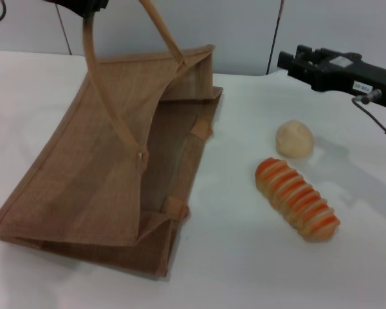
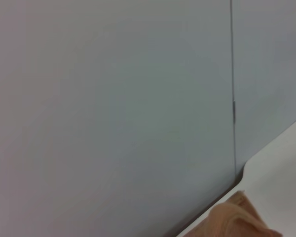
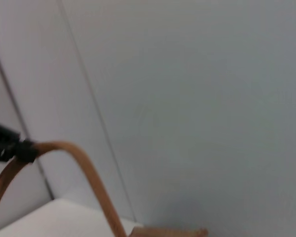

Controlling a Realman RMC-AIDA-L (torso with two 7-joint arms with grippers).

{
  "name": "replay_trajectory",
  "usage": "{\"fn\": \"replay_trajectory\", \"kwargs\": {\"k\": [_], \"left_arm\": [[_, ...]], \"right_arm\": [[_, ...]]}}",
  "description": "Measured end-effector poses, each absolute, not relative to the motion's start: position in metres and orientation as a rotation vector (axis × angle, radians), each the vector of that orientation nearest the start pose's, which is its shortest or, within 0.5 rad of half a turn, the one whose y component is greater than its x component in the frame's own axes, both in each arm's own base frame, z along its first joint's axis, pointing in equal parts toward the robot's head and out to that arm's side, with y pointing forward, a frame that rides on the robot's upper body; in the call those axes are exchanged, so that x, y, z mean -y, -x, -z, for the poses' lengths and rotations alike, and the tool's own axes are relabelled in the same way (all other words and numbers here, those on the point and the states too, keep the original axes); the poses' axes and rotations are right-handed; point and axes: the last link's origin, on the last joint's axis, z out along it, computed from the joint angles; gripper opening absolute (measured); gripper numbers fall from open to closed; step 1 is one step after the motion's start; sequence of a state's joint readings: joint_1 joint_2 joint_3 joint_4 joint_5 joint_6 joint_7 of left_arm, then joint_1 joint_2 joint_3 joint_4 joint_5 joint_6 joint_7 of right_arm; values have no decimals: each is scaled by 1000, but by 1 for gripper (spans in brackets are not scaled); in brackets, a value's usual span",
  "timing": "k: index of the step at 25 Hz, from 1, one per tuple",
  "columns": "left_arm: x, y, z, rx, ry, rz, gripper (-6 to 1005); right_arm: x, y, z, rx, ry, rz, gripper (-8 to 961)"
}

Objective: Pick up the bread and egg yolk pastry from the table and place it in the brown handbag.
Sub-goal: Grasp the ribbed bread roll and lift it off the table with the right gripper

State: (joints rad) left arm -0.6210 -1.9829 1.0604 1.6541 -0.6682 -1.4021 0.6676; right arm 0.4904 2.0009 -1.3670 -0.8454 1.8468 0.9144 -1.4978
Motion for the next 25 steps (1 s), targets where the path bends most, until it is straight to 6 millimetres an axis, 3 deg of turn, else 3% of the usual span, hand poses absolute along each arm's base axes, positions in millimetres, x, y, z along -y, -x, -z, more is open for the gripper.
{"fn": "replay_trajectory", "kwargs": {"k": [6,12,25], "left_arm": [[-403,126,-138,583,2249,42,116],[-403,125,-138,579,2248,39,116],[-402,124,-140,577,2253,22,116]], "right_arm": [[-398,-201,-19,-731,2477,-652,527],[-395,-192,-15,-728,2611,-451,650],[-389,-183,-18,-745,2798,-72,723]]}}
